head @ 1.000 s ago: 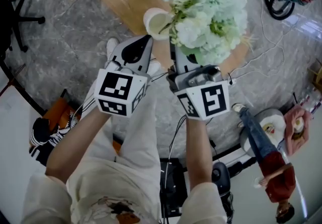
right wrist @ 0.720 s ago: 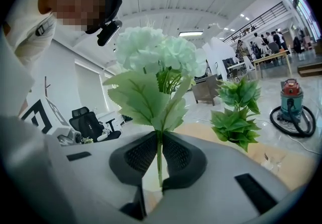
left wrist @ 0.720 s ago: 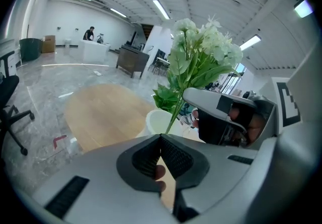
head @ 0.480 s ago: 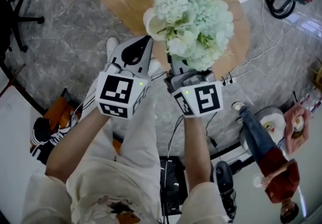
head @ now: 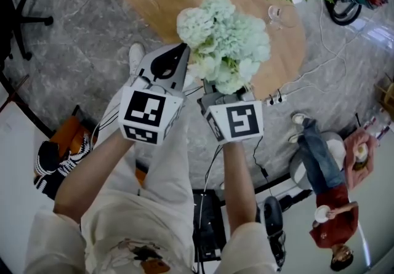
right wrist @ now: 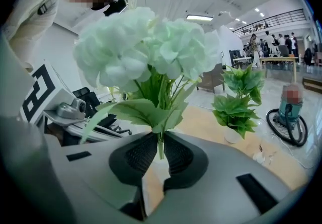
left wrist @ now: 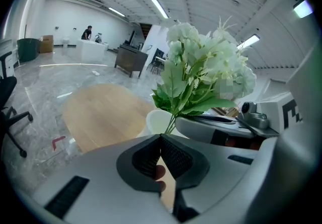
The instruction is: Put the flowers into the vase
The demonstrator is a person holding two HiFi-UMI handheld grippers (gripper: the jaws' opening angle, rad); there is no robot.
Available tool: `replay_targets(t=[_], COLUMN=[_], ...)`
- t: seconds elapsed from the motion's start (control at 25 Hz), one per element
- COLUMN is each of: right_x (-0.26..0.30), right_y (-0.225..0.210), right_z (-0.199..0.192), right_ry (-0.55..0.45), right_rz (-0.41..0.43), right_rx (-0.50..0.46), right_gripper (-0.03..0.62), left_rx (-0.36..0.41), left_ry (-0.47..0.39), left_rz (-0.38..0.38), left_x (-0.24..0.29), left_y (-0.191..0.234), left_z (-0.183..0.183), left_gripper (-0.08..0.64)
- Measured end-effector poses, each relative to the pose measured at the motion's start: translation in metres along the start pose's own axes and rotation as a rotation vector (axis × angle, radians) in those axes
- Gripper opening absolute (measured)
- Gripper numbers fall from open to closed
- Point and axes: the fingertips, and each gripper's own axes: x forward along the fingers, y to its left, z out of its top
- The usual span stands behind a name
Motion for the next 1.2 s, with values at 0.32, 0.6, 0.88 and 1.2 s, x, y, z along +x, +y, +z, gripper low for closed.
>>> replay_targets(t=[0.32, 0.6, 0.88, 1.2], right_x=[0.002, -0.003, -0.005, -0.014], right_y=[-0.001, 0.003, 0.003, -0.004], right_z=[-0.01, -0.012, -0.009, -0.01], right_ry=[0.054, 0.108, 0.128, 0.139], right_rz=[-0.012, -0.018, -0.033, -0.06], right_rx=[-0.007, -0.027, -0.007, -0.02], right_gripper=[0.041, 0.074, 0.103, 0.112], left_rx=[0.002, -0.007, -0.013, -0.031], left_ry=[-0.004, -0.003, 0.011, 0.024], left_rz=[-0.002, -0.002, 0.007, 0.016], left_x=[0.001, 0.003, 0.005, 0.007], left_y=[0.001, 0.003, 0.006, 0.013], left_z=[0.002, 0.004, 0.002, -0.005], left_gripper=[0.008, 0.008, 0.008, 0.008])
